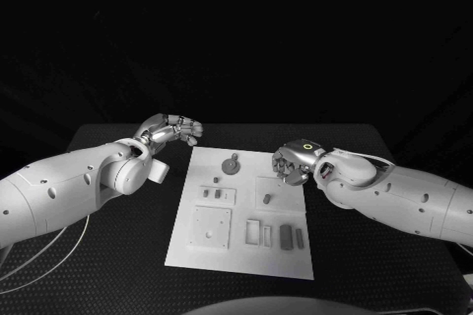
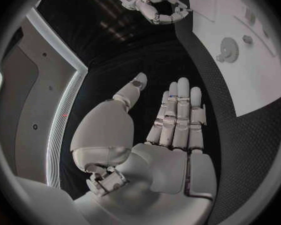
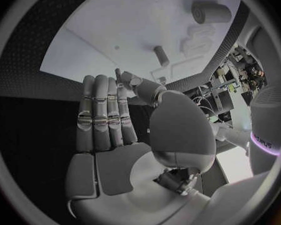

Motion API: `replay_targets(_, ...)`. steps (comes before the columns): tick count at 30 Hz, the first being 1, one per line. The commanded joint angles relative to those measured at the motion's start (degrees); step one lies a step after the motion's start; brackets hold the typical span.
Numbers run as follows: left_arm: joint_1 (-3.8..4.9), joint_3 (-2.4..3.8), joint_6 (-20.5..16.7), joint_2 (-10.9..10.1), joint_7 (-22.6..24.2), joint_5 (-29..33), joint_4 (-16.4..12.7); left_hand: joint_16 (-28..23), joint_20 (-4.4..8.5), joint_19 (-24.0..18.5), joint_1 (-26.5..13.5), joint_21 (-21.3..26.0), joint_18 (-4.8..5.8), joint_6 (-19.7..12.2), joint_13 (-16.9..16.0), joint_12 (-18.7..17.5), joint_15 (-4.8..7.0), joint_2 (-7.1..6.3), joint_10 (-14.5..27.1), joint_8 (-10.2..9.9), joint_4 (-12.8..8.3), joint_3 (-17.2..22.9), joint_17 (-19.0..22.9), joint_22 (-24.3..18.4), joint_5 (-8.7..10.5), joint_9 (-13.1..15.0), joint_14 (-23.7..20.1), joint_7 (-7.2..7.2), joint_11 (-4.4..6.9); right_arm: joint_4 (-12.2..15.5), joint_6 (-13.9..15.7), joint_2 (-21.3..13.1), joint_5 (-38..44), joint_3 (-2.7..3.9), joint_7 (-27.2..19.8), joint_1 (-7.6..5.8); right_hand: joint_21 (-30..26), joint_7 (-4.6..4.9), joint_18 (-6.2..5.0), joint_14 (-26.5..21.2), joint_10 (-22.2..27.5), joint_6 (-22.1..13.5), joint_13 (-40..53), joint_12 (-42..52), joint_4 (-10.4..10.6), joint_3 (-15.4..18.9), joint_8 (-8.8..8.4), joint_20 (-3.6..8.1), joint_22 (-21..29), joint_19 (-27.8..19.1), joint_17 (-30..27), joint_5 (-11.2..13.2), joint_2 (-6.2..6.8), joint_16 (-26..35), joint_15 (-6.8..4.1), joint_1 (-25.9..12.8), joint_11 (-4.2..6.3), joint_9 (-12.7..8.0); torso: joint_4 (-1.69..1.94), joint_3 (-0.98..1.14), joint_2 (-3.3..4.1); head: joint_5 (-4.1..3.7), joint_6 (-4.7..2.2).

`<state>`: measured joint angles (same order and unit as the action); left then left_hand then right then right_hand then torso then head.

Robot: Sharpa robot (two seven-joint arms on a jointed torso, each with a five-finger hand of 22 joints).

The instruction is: Assemble the parts on the task board

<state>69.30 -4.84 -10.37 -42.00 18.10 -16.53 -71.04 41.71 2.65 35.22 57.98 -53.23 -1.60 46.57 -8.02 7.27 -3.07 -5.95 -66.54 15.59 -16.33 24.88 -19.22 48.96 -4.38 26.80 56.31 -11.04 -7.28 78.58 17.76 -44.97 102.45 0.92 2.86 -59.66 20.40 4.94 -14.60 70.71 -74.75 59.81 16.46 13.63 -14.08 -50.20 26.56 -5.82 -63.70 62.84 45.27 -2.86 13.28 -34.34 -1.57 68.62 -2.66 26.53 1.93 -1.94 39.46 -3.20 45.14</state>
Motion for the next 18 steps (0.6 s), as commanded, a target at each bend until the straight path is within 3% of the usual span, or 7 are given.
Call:
replay_targets(1,0.05,0.04,0.64,0.11,0.66,0.42,0.16,-0.37,-0.31,-0.06,0.09,0.33,-1.00,-0.26,0.10,-0.32,-0.29,0.69,0.44,-0.25,0.01,-0.22,-0.08,0.03,-0.04,-0.07,0.16,0.00,-0.14,1.34,-0.89,0.13,-3.30,0.51,-1.24,-0.25,0.31,0.15,-0.40,-0.07,0.11,0.04,0.07,-0.10,0.10,-0.39,-0.13,-0.14,-0.06,0.06,0.11,0.07,-0.34,-0.17,-0.19,-0.33,0.02,0.01,-0.05,-0.03,-0.01,0.26,-0.22)
replay_targets(10,0.06,0.05,0.37,0.46,0.88,0.57,1.14,-0.42,-0.33,-0.07,0.11,0.35,-1.00,-0.29,0.11,-0.31,-0.30,0.70,0.45,-0.24,0.01,-0.24,-0.14,0.03,-0.03,-0.07,0.16,-0.01,-0.14,5.06,0.97,2.97,-5.03,0.80,-2.07,-0.29,0.34,0.21,-0.40,-0.17,0.23,-0.06,0.27,-0.25,0.07,-0.34,-0.26,-0.16,-0.11,0.00,0.28,0.04,-0.56,-0.11,-0.19,-0.42,-0.04,0.10,0.14,0.00,-0.01,2.20,-0.55)
replay_targets(16,0.10,0.06,-0.06,0.86,1.06,0.63,1.77,-0.44,-0.33,-0.08,0.13,0.36,-1.00,-0.29,0.11,-0.29,-0.30,0.70,0.43,-0.22,0.01,-0.25,-0.17,0.03,-0.02,-0.07,0.17,-0.01,-0.13,4.88,0.67,6.81,-4.44,0.79,-2.17,-0.27,0.36,0.25,-0.40,-0.23,0.32,-0.14,0.44,-0.36,-0.06,-0.23,-0.37,-0.17,-0.15,-0.07,0.42,0.03,-0.79,-0.06,-0.20,-0.48,-0.08,0.18,0.08,-0.13,-0.03,3.49,-0.59)
replay_targets(18,0.11,0.06,-0.18,1.06,1.13,0.64,1.96,-0.46,-0.33,-0.08,0.15,0.36,-1.00,-0.28,0.11,-0.28,-0.30,0.69,0.42,-0.21,0.01,-0.25,-0.19,0.03,-0.01,-0.07,0.18,-0.01,-0.13,4.60,0.62,8.02,-4.00,0.69,-2.21,-0.26,0.37,0.26,-0.40,-0.24,0.34,-0.16,0.50,-0.39,-0.12,-0.19,-0.40,-0.17,-0.17,-0.09,0.46,0.03,-0.87,-0.04,-0.20,-0.50,-0.09,0.20,0.13,-0.11,0.01,4.31,-0.49)
